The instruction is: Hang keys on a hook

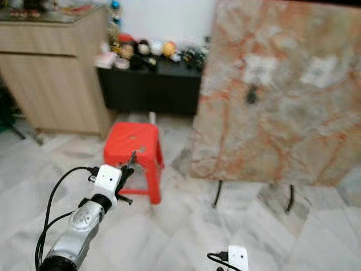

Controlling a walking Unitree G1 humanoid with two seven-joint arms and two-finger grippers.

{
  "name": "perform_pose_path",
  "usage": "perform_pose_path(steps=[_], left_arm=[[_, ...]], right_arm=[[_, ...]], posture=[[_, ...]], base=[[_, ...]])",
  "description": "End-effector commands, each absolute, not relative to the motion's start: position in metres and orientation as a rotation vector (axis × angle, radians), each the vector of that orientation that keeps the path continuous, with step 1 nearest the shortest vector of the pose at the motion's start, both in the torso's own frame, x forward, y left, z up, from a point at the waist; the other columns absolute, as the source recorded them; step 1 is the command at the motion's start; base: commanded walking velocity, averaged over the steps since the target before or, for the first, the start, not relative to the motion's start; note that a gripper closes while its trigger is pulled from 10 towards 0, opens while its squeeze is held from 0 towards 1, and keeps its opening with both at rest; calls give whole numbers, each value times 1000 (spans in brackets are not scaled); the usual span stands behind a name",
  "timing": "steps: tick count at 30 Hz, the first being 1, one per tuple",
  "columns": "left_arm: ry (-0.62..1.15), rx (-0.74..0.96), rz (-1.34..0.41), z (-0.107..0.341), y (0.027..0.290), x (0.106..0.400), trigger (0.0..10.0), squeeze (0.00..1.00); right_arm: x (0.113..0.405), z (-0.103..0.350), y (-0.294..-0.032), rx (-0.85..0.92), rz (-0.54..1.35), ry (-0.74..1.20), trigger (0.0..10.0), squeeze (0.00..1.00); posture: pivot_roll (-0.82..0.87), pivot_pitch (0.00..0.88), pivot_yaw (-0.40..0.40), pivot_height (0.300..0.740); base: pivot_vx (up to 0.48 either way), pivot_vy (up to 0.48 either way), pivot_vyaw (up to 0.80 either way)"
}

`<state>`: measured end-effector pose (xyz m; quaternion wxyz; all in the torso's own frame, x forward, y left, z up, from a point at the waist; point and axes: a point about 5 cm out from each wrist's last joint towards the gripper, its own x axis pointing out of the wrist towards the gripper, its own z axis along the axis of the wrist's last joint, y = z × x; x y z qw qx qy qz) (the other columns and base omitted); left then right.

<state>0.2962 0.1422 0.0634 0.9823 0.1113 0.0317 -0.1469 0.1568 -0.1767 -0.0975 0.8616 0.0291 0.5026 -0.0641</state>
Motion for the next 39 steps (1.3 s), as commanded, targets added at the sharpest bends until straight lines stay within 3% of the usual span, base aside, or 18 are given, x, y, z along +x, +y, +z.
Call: perform_pose_path(steps=[1,10,39], left_arm=[[42,244,-326,68,136,298,10000,0],[40,245,-331,68,135,298,10000,0],[-23,175,-406,80,124,297,10000,0]], right_arm=[[155,-97,-183,56,-159,1055,10000,0],[155,-97,-183,51,-163,1052,10000,0],[158,-96,-182,67,-175,1036,10000,0]], posture=[[30,0,-65,740],[31,0,-62,740],[28,0,-56,740]], base=[[0,-330,-775],[0,-327,-763],[31,-32,-18]])
